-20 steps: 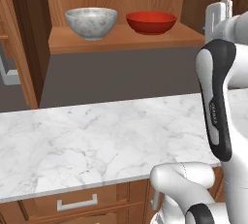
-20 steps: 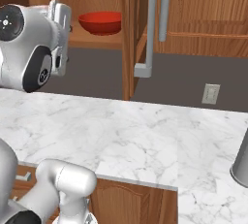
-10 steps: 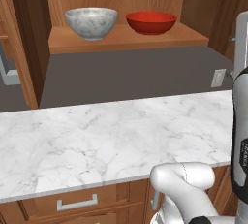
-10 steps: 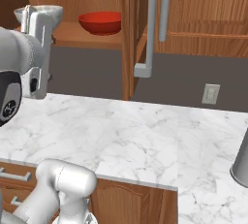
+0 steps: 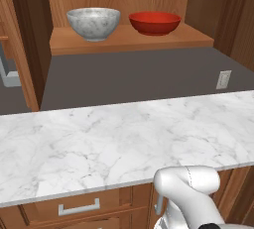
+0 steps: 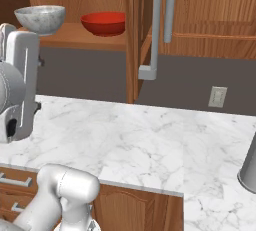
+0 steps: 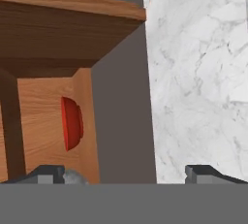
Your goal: Open the cabinet. Pick the bowls from the counter and place them in the cabinet. Then close the cabinet.
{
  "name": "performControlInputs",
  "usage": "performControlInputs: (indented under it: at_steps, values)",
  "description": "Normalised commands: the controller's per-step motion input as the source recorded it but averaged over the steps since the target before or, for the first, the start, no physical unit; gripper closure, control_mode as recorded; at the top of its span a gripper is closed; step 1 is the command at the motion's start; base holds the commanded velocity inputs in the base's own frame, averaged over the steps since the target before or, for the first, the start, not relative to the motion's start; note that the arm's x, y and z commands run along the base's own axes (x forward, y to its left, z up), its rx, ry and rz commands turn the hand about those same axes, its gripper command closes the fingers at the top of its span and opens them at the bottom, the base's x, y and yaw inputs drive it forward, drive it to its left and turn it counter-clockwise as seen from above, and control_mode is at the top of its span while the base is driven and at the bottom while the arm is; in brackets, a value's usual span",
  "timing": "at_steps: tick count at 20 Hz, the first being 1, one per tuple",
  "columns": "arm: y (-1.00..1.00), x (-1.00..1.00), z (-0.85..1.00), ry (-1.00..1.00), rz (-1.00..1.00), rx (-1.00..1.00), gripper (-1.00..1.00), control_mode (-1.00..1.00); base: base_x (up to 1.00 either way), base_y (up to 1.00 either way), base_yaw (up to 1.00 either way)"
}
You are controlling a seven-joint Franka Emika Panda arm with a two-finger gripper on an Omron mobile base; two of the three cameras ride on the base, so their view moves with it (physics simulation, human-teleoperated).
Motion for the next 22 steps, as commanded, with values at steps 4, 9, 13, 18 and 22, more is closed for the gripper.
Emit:
performControlInputs:
  at_steps: [4, 9, 13, 18, 22]
  values:
    - [-0.55, -0.44, 0.00, 0.03, 0.00, 0.02, -1.00, -1.00, 0.00, 0.00, 0.00]
    - [-0.54, -0.35, 0.00, 0.03, 0.00, 0.01, -1.00, -1.00, 0.00, 0.00, 0.00]
    - [-0.46, -0.27, 0.00, 0.00, 0.00, 0.00, -1.00, -1.00, 0.00, 0.00, 0.00]
    - [-0.15, -0.06, -0.09, -0.22, 0.09, 0.00, -1.00, -1.00, 0.00, 0.00, 0.00]
    - [-0.14, 0.00, -0.65, -0.32, 0.19, 0.00, -1.00, -1.00, 0.00, 0.00, 0.00]
